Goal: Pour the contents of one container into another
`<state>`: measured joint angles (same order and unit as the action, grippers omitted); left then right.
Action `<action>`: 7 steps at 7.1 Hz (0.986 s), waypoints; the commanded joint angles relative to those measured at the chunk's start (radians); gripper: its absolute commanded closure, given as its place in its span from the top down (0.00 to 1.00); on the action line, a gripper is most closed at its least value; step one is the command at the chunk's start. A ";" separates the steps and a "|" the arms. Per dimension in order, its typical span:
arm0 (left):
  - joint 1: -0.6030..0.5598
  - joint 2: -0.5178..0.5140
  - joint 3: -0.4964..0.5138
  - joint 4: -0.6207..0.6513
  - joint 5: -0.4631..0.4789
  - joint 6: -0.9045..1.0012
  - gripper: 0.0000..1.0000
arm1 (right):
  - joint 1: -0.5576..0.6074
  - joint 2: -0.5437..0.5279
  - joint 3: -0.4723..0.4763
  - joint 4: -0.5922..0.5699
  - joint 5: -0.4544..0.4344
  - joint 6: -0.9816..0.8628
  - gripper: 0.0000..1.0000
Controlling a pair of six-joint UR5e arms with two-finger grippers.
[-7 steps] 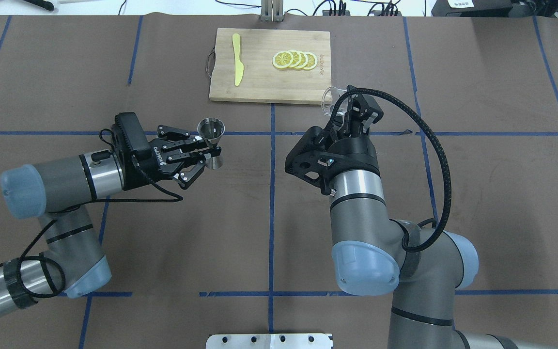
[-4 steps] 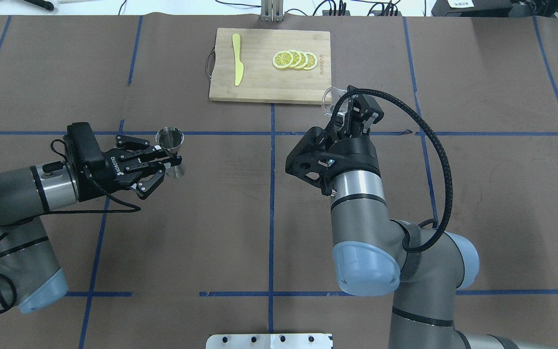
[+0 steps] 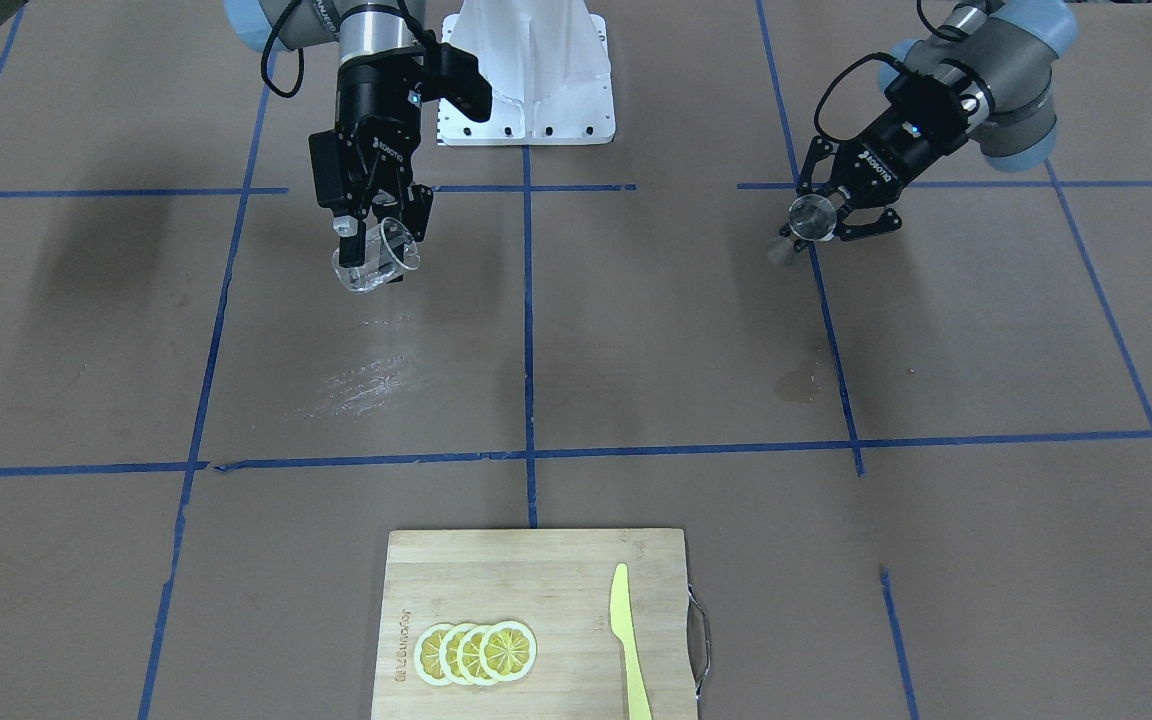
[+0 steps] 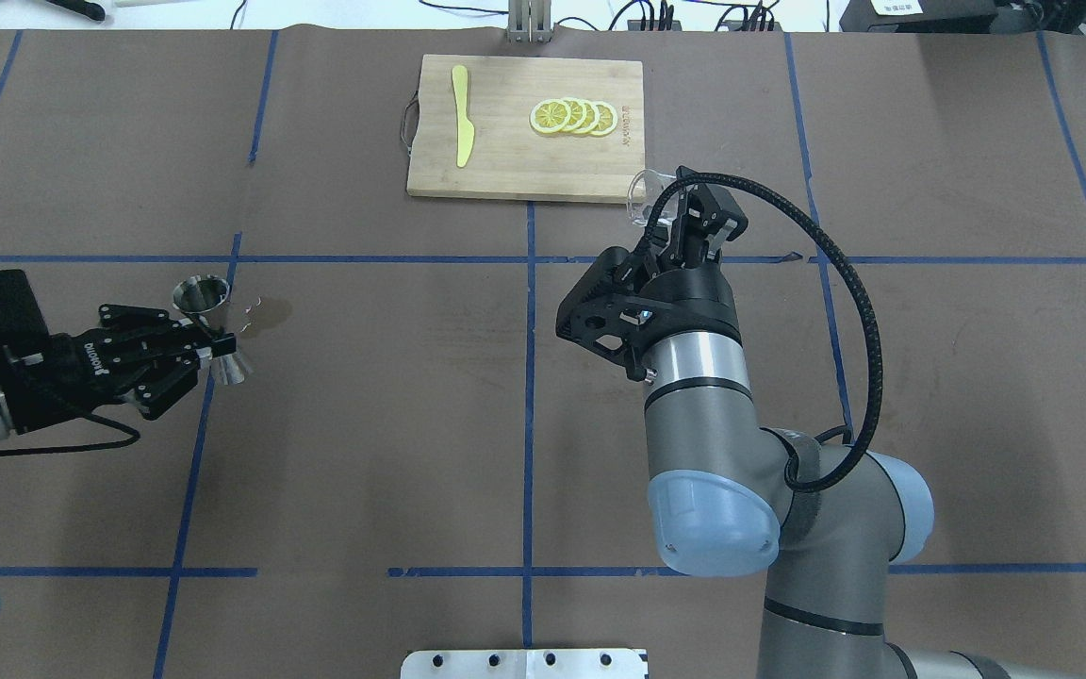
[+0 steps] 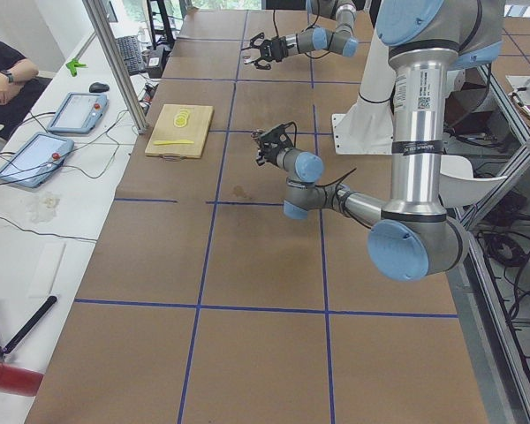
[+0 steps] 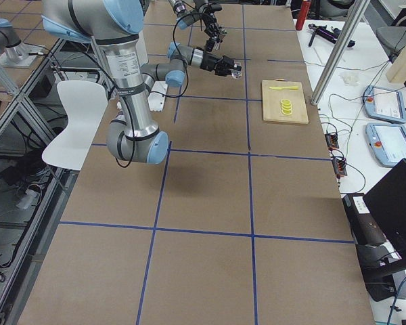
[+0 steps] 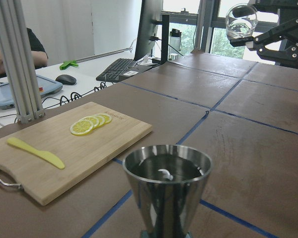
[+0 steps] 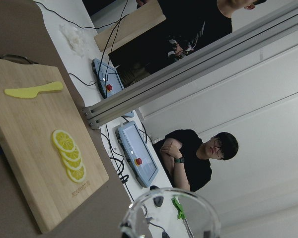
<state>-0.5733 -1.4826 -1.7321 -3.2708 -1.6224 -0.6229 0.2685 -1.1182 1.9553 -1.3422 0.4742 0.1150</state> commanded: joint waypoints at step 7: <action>0.036 0.104 0.060 -0.130 0.605 -0.103 0.00 | 0.000 0.000 0.004 0.002 0.000 0.000 0.00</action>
<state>-0.5512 -1.3766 -1.6889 -3.3999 -1.0912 -0.7255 0.2685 -1.1182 1.9588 -1.3407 0.4740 0.1150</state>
